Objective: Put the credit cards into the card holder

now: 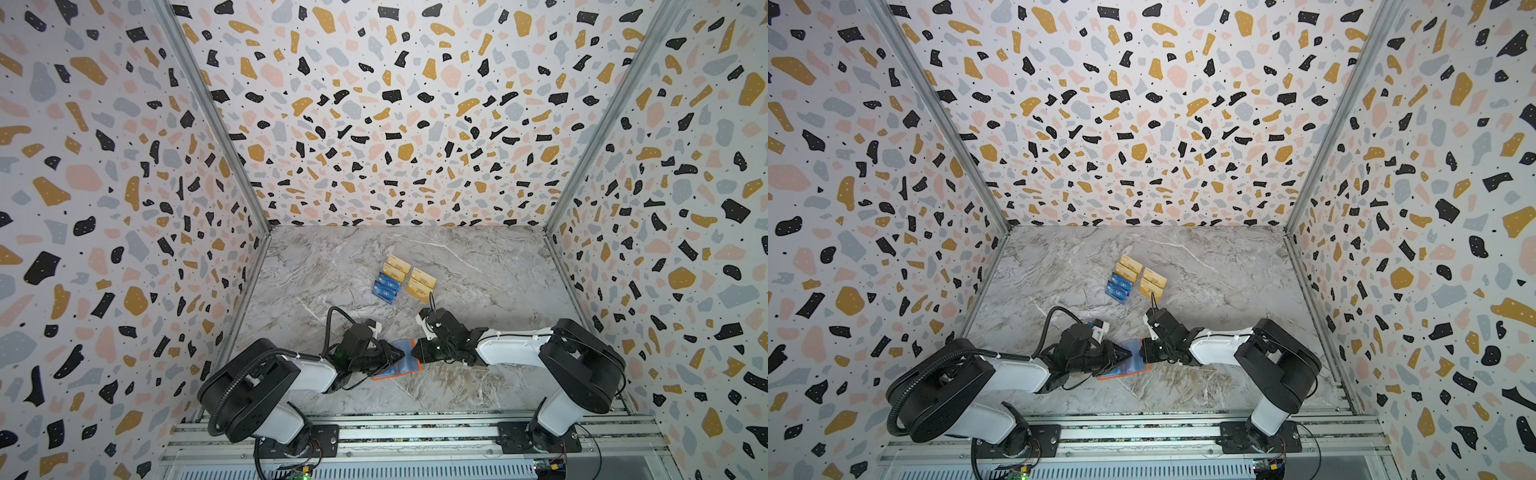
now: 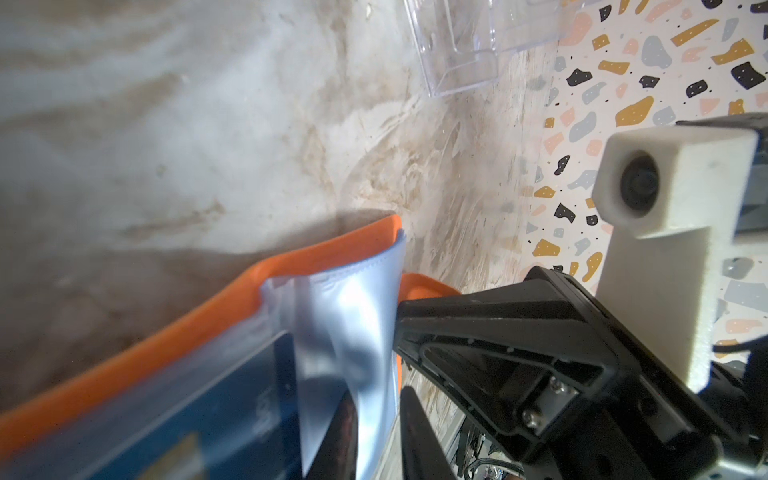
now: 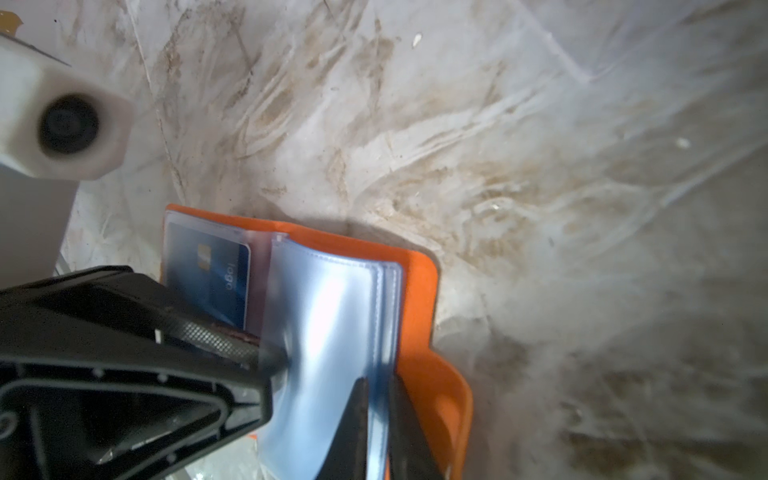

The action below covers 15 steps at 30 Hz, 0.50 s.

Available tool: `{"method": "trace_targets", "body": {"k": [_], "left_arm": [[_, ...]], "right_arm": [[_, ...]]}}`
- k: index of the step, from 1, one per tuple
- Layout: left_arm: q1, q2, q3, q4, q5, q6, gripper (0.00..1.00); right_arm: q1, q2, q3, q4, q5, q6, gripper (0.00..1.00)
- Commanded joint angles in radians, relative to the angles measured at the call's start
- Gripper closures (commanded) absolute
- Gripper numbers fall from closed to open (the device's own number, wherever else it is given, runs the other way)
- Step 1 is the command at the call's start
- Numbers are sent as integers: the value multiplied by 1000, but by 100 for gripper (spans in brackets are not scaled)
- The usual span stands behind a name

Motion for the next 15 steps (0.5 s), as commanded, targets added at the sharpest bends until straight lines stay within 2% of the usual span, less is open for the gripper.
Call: {"method": "trace_targets", "body": {"k": [1,9,15], "left_arm": [[-2,7,-17,50,4,-5,83],[-3,-3,-7,10,-10,23,99],[-3,-44,-10,-29,-11,50,100]], "right_arm": [[8,-21,-9,-22,4,2,87],[5,-74,-2,-50,19,6,86],[5,-126,-1,-52,19,8,84]]}}
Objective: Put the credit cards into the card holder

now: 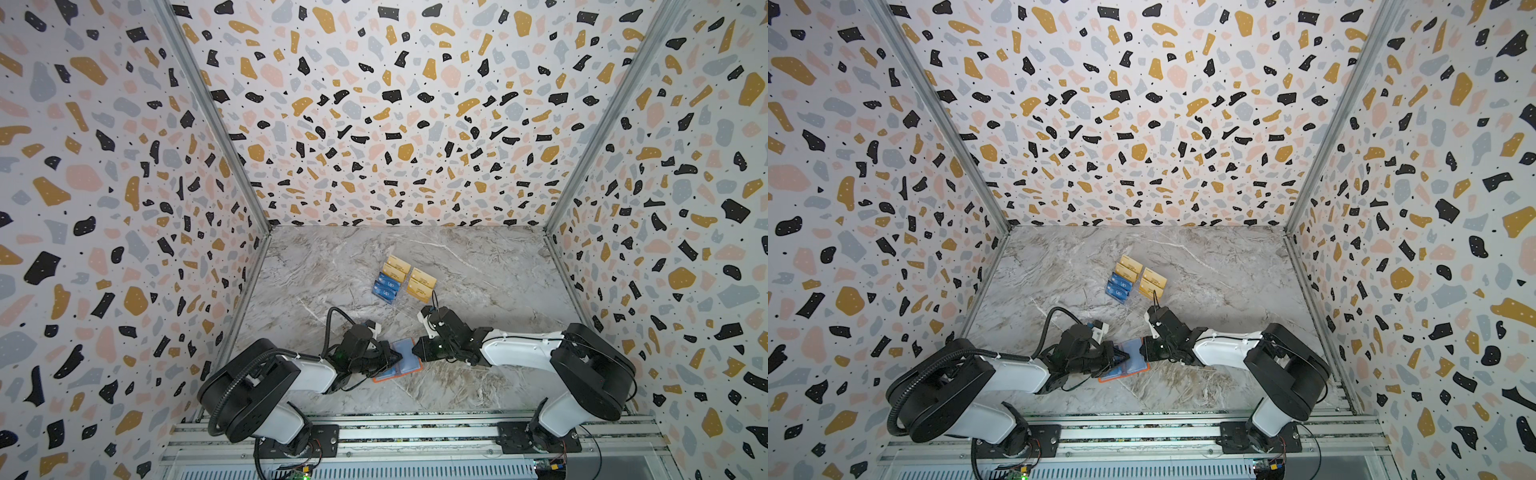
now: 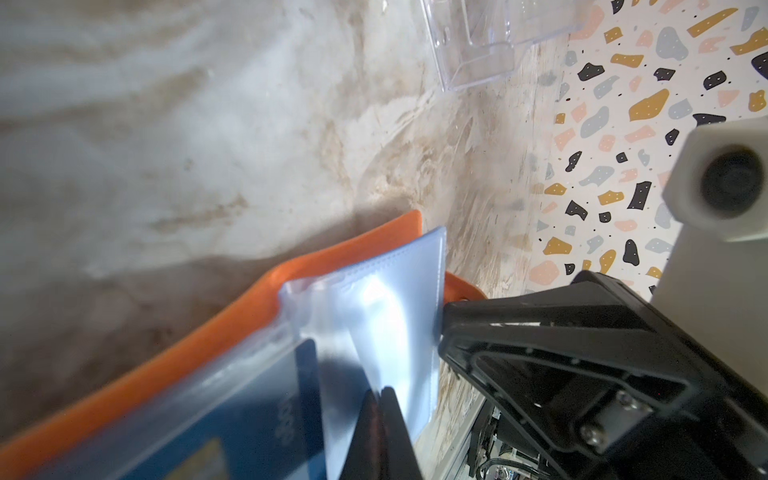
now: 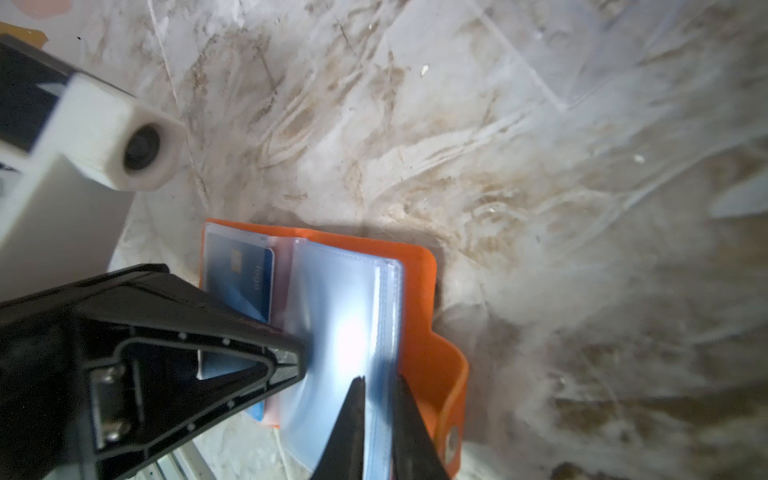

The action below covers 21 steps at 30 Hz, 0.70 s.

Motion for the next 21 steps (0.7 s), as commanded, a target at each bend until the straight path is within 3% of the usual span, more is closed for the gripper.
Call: {"method": "trace_targets", "body": {"k": [1,21], "left_arm": [[-2,-41,-6,-8,-3,40,100],[-3,-93,-61,17,22,91,100]], "right_arm": [[5,-58,4,-14,0,4,84],[6,-50,-1,2,-52,7,86]]}}
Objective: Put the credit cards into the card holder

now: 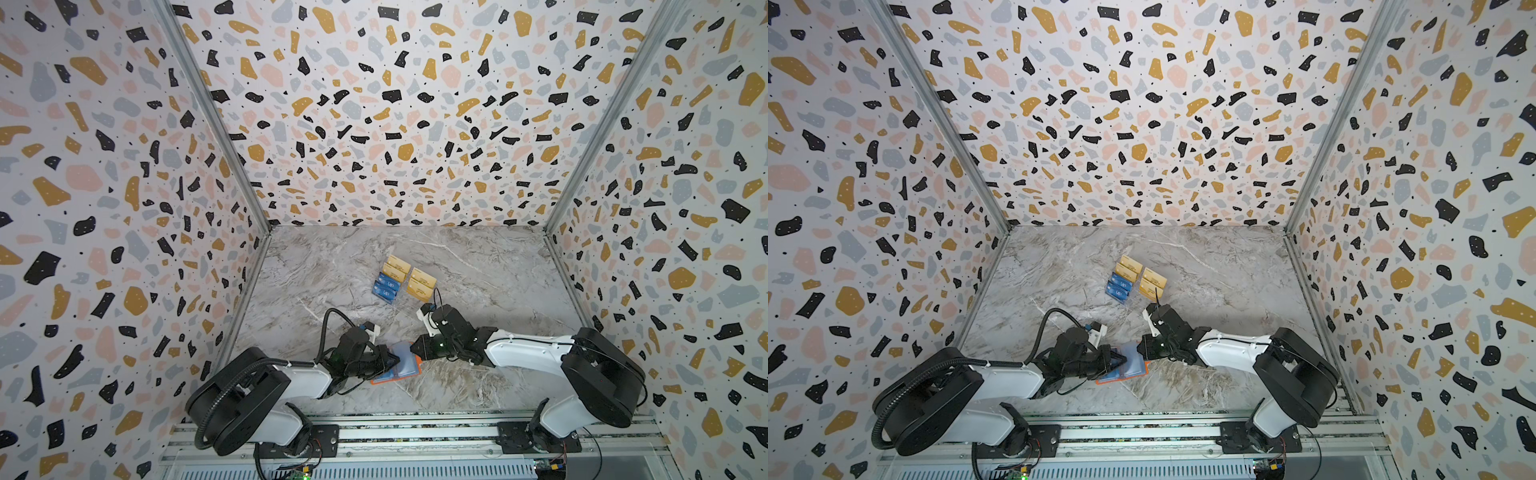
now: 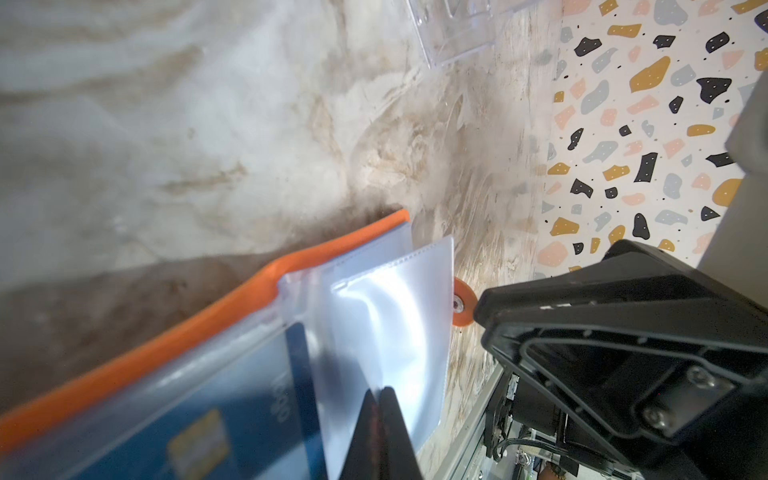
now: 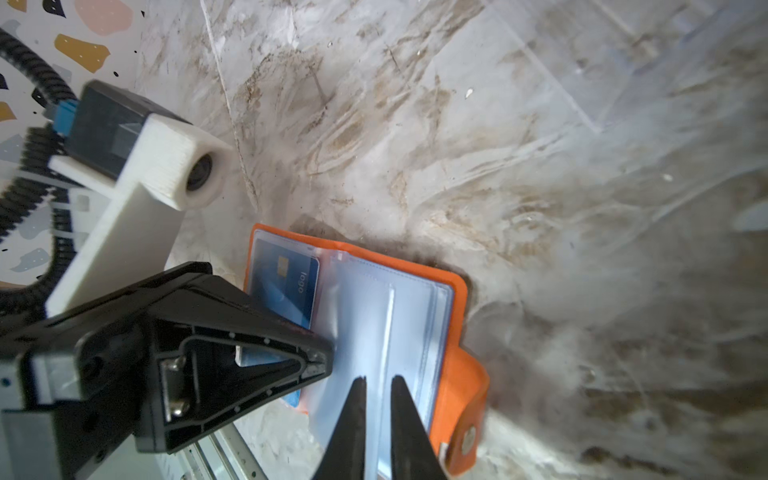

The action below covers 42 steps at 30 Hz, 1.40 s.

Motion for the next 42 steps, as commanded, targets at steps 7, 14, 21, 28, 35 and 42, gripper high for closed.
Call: {"method": "trace_targets", "body": {"k": [7,14,21,28,35,42], "left_arm": [[-3,-34,-38,60,25,27,100],[-2,-50,-47,63,29,35,100],[-1,-54,-49,71,33,33,100],[-1,-69,-42,61,39,23,79],[-1,-162,-4,-96,34,30,45],[36,-352,64,-430,-4,108,41]], "right_arm": [[-5,3,-22,15,-37,9,86],[-5,33,-17,44,-78,3,87],[8,53,-23,108,-144,4,87],[26,65,-10,133,-188,-10,87],[29,100,-34,206,-249,26,88],[35,148,0,206,-295,-1,88]]}}
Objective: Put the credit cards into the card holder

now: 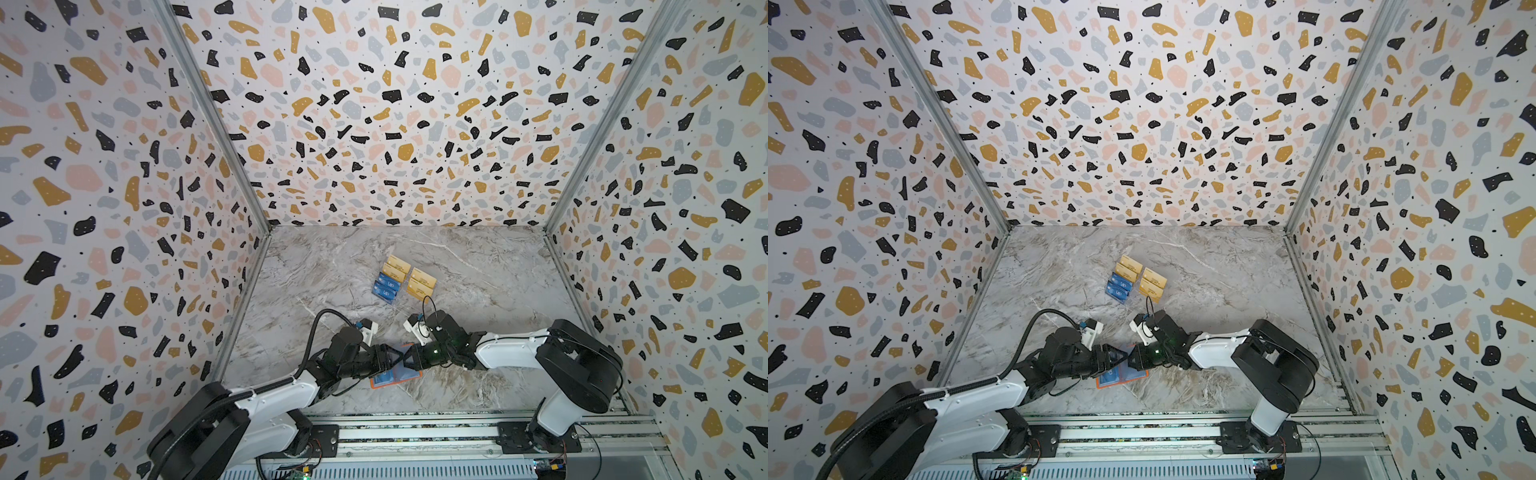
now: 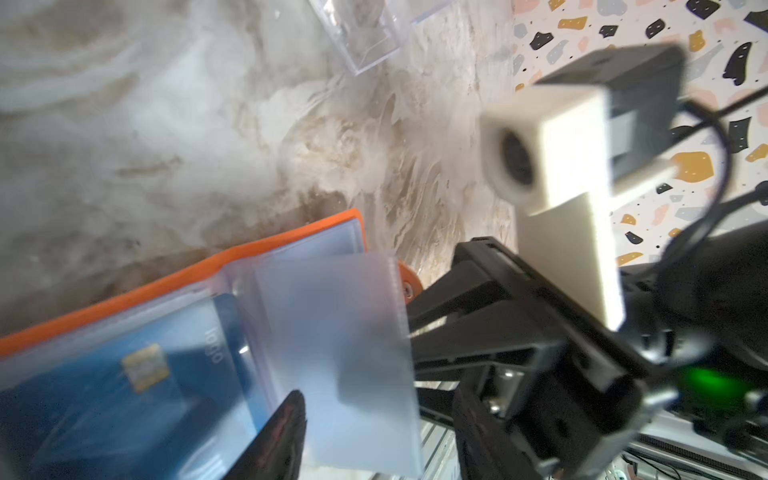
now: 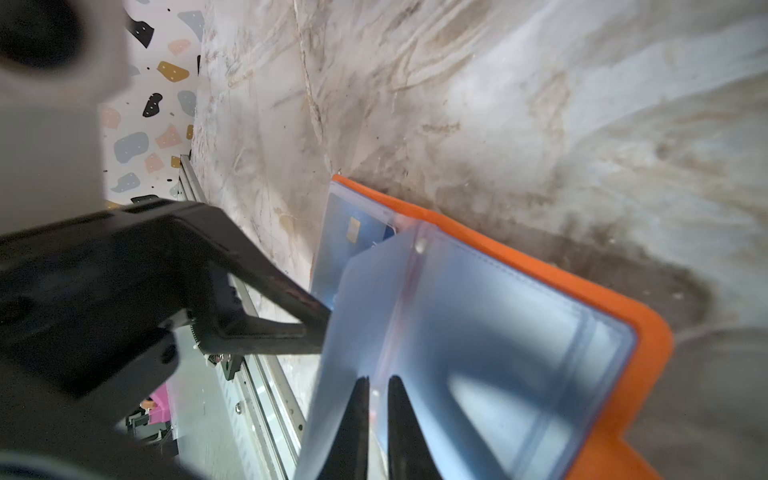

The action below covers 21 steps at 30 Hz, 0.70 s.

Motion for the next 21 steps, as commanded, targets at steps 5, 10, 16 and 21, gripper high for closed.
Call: {"method": "trace_targets", "body": {"k": [5,10,16,21], "left_arm": [[96,-209,54,-398,-63,104,43],[123,-264,91,-500,-126,113,52],[123,-194,120,-549,-141,137,60],[121,-136,83,-463,-122,151,64]], "right_arm": [[30,71,71,5,-68,-34,88],[66,84,103,3,-46,-61,89],[67,142,136,-18,-54,-61,90],[61,144,142,-6,-28,-14,90]]}}
